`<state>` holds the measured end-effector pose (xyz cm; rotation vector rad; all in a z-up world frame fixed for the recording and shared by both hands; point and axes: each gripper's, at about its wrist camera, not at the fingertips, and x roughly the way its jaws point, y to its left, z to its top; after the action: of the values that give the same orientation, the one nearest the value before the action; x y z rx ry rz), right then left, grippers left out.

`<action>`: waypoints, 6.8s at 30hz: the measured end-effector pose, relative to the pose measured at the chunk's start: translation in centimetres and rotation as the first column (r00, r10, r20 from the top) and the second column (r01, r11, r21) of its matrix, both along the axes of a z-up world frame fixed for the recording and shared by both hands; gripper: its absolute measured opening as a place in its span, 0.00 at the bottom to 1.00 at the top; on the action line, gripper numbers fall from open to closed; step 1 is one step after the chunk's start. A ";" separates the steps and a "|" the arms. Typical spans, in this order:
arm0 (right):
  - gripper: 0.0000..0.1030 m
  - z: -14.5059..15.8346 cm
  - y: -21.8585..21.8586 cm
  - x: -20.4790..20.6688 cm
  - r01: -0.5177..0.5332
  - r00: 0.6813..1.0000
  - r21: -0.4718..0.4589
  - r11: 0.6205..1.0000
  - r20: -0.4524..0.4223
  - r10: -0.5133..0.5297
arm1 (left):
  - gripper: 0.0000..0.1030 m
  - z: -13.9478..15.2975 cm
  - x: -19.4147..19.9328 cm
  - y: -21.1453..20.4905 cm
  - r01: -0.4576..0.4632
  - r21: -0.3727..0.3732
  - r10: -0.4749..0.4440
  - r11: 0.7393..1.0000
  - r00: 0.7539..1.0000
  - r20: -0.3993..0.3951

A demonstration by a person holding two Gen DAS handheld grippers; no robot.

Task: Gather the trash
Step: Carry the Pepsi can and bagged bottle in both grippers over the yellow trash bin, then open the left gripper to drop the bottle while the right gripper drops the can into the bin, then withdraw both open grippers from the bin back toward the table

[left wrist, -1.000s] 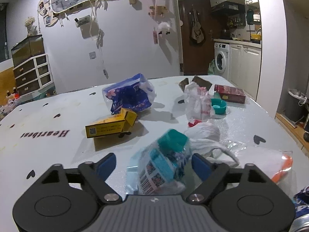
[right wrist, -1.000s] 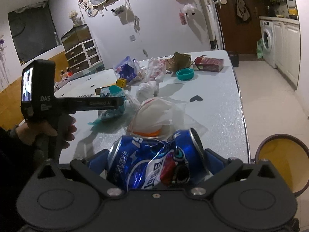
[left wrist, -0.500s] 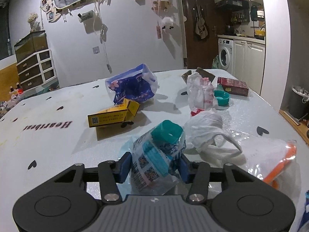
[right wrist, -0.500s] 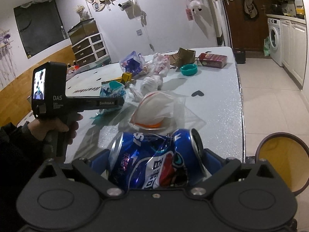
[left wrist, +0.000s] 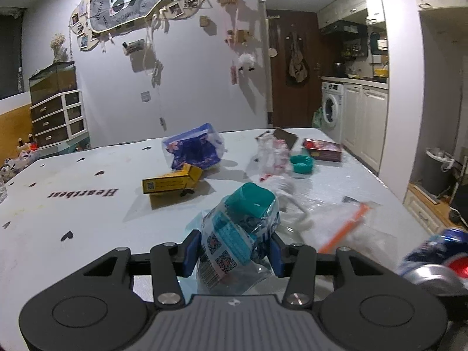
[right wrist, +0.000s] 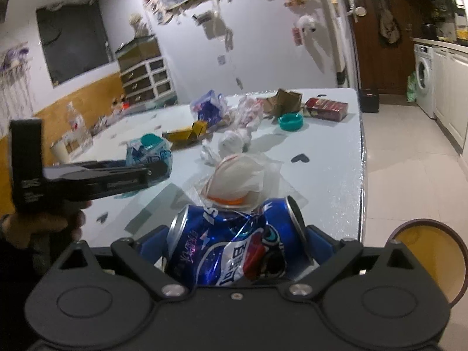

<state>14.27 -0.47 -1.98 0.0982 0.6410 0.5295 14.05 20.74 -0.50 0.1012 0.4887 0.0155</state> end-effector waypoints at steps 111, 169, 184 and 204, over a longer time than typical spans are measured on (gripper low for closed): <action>0.83 -9.2 -31.8 7.3 0.475 0.873 -0.131 0.870 -0.049 -0.485 | 0.47 -10.7 10.3 -34.2 0.210 -0.211 -0.256 0.955 0.942 -0.219; 0.98 -22.1 -29.7 24.4 0.352 0.798 -0.190 0.917 -0.452 -0.400 | 0.95 -27.2 19.1 -37.0 0.255 -0.217 -0.333 0.942 0.776 -0.536; 1.00 -21.3 -29.7 21.9 0.257 0.843 -0.261 0.931 -0.411 -0.348 | 0.98 -26.0 18.4 -36.3 0.245 -0.217 -0.325 0.945 0.777 -0.539; 1.00 -19.5 -31.2 16.8 0.267 0.873 -0.277 0.923 -0.336 -0.354 | 1.00 -23.0 15.6 -33.4 0.182 -0.173 -0.248 0.968 0.809 -0.533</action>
<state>31.04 -31.65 -21.48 0.0915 1.0412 0.1162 29.63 -12.70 -23.50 0.0469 1.0583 -0.2746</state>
